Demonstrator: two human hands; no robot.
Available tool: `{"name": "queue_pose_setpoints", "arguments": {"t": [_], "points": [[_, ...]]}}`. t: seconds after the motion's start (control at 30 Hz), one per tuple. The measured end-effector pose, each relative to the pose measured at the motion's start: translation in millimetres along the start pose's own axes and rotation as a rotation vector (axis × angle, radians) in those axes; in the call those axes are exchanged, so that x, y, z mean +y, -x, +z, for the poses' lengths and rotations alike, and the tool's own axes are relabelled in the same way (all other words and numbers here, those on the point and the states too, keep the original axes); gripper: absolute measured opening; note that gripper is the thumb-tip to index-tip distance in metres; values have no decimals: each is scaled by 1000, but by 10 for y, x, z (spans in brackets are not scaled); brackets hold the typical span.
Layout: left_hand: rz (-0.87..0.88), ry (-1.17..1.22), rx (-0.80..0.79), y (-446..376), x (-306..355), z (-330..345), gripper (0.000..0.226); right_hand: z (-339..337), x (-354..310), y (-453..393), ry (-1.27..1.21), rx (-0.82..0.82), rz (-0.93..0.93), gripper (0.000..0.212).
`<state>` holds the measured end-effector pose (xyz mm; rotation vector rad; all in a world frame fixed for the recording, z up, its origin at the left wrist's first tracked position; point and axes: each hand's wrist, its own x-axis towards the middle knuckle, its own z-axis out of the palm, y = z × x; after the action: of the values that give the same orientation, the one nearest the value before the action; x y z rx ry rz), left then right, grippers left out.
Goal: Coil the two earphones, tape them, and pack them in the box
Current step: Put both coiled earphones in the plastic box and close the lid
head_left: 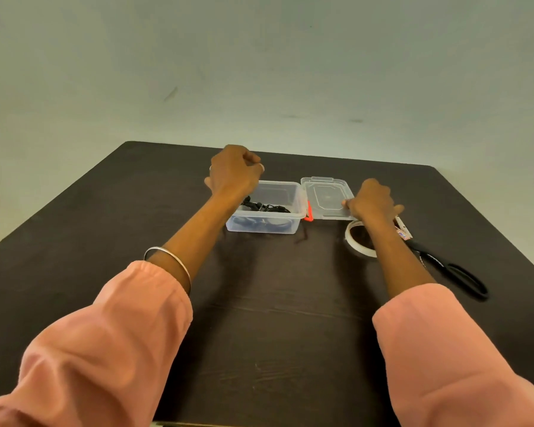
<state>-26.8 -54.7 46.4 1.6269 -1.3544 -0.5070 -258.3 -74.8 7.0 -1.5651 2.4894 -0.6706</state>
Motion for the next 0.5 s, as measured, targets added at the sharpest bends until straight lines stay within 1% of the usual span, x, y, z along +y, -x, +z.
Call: {"name": "queue_pose_setpoints", "arguments": {"t": [0.07, 0.17, 0.23, 0.27, 0.33, 0.43, 0.5], "points": [[19, 38, -34, 12, 62, 57, 10, 4, -7, -35, -143, 29, 38, 41], [36, 91, -58, 21, 131, 79, 9, -101, -48, -99, -491, 53, 114, 33], [39, 129, -69, 29, 185, 48, 9, -248, -116, -75, -639, 95, 60, 21], [32, 162, -82, 32, 209, 23, 6, -336, -168, -23, -666, 134, -7, 17], [-4, 266, -124, 42, 260, -47, 4, -485, -281, 95, -666, 237, -182, 19], [-115, 432, -125, 13, 293, -193, 27, -600, -446, 275, -585, 367, -477, 20], [-205, 491, -110, -21, 277, -303, 37, -602, -528, 397, -553, 382, -663, 18]]}}
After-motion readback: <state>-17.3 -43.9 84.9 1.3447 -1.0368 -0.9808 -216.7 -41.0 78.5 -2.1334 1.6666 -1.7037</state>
